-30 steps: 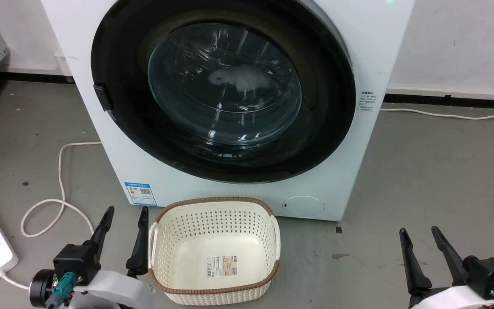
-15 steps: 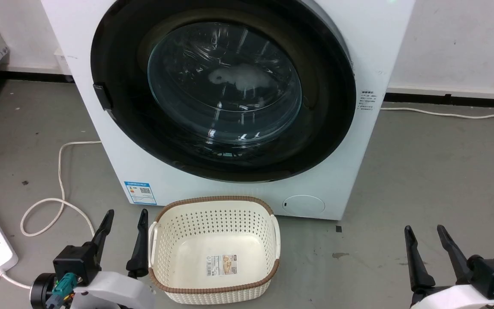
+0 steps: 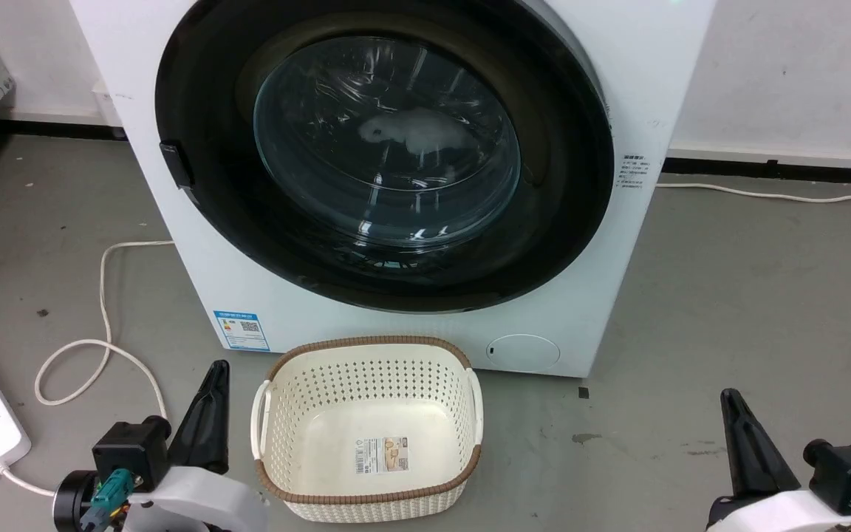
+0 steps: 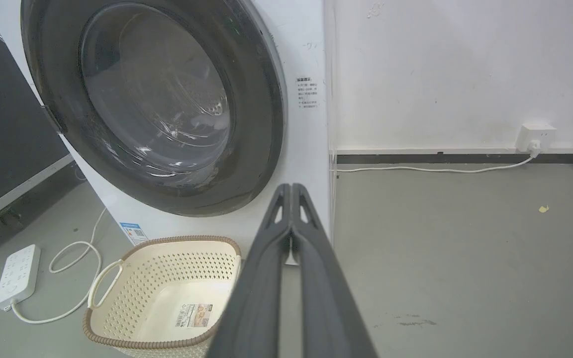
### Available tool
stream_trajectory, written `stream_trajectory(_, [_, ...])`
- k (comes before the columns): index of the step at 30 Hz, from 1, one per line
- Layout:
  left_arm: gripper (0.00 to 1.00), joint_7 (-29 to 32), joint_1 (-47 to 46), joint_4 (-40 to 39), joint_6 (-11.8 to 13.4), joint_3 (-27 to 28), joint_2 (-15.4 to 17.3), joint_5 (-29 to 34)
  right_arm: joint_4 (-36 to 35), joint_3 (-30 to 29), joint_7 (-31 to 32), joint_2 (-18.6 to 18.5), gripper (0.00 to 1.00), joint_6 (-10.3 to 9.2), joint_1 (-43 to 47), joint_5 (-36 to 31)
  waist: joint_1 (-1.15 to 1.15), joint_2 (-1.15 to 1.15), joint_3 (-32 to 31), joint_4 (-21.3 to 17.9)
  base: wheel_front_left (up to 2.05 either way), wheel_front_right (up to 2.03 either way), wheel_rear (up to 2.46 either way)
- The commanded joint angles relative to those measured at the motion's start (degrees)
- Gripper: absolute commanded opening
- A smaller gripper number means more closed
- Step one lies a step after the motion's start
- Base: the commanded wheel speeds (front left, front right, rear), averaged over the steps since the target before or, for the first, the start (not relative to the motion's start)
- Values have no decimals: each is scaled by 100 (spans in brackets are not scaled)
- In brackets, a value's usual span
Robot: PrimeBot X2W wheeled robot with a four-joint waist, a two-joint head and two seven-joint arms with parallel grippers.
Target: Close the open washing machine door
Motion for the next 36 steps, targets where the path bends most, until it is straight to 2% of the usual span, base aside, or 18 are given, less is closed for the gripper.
stream_trajectory(1, [0,45,12,-21,-27,33,-41,79,-20,9,30,-1,0,0,-13,-42,0,0,1,6,0,0,0])
stream_trajectory(36, [0,398,90,-175,-206,421,-484,813,-162,128,278,-6,0,-1,-107,-333,0,0,47,121,0,0,0])
